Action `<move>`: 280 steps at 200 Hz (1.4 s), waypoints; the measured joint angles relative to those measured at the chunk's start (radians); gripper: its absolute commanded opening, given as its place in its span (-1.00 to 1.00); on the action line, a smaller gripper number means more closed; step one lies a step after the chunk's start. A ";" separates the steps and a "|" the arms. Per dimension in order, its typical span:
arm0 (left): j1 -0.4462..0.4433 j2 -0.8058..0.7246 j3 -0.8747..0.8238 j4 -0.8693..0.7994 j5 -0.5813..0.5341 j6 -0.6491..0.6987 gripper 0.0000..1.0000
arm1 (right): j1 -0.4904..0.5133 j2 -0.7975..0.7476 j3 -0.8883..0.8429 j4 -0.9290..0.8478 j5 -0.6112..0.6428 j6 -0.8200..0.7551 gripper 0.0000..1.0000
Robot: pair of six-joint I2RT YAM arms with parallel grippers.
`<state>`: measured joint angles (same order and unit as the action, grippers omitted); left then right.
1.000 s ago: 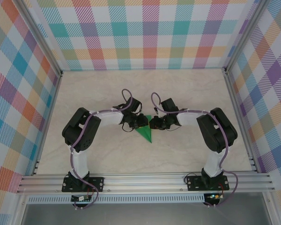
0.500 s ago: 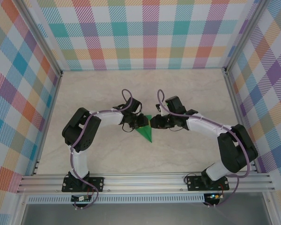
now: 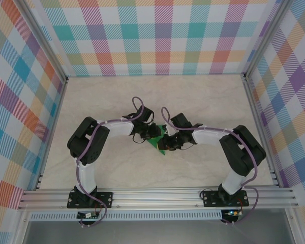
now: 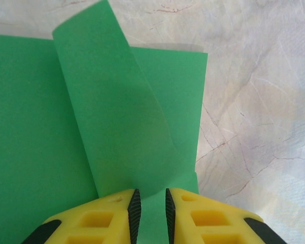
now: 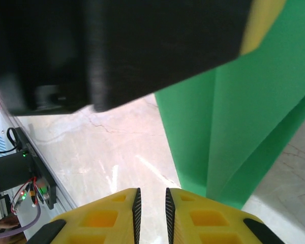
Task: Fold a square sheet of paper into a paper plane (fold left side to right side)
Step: Fourth fold the wing at the center of the table.
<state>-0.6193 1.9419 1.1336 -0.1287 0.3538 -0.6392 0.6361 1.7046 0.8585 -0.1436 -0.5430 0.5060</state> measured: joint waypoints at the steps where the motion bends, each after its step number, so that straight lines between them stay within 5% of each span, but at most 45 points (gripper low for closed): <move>1: 0.000 0.000 0.000 0.000 0.000 0.000 -0.52 | 0.000 0.001 0.000 0.000 0.000 0.000 -0.56; 280: 0.000 0.000 0.000 -0.001 -0.005 0.000 -0.53 | 0.039 0.051 0.010 -0.037 0.108 -0.013 -0.58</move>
<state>-0.6193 1.9419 1.1339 -0.1299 0.3492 -0.6392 0.6754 1.7557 0.8684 -0.1806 -0.4347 0.4931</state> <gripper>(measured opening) 0.236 0.213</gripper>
